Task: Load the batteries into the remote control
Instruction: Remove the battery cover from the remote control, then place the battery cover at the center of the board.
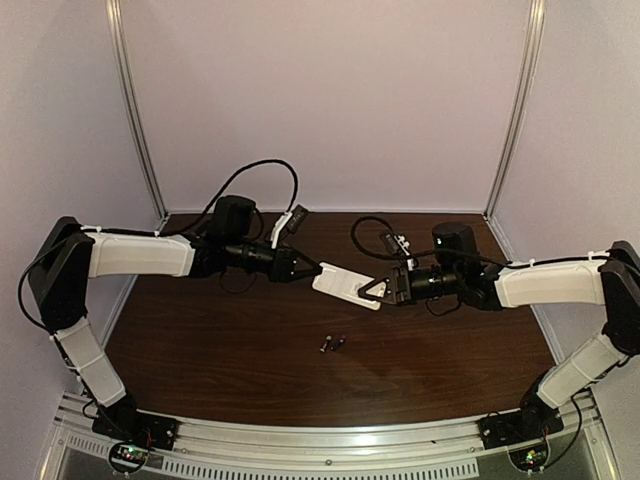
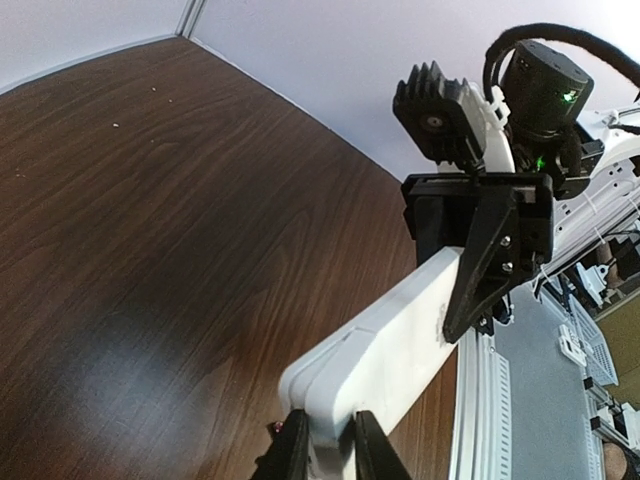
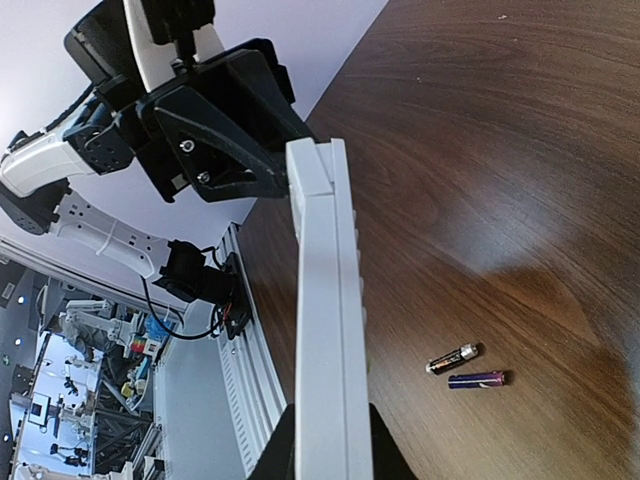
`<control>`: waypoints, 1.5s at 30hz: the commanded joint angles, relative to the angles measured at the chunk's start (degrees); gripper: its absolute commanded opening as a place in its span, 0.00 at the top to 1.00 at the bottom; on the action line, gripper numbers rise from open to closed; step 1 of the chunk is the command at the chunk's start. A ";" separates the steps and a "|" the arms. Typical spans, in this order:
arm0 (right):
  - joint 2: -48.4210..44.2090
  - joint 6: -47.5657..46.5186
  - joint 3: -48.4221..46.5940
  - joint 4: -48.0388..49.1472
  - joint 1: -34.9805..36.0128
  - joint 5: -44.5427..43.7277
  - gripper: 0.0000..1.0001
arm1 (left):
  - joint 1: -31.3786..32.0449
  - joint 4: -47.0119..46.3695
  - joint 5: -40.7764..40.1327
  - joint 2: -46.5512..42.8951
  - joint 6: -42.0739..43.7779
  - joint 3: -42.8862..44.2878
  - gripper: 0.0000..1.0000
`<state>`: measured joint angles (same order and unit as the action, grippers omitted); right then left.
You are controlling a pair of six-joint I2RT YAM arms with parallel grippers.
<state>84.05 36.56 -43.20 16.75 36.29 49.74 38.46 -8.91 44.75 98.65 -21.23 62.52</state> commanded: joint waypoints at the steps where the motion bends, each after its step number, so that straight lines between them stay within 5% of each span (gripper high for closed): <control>1: 1.25 -1.79 -2.16 -2.63 0.01 -5.13 1.00 | 1.01 -2.44 3.41 0.30 0.84 1.29 0.82; 19: 0.29 -1.87 -1.94 -1.95 -0.48 -3.27 1.00 | -0.66 -3.77 3.32 0.50 -0.63 -0.03 1.00; 28: -2.51 -2.82 0.89 -1.37 -3.57 0.04 1.00 | -4.76 -8.38 6.80 -3.17 -3.59 -2.69 1.00; 45: -7.13 -8.25 5.51 -9.22 -8.26 3.44 1.00 | -10.07 -4.54 0.27 2.14 -9.12 -12.14 1.00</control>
<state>78.83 29.89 -39.24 8.23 28.25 49.93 28.18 -13.47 46.30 98.50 -28.73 51.79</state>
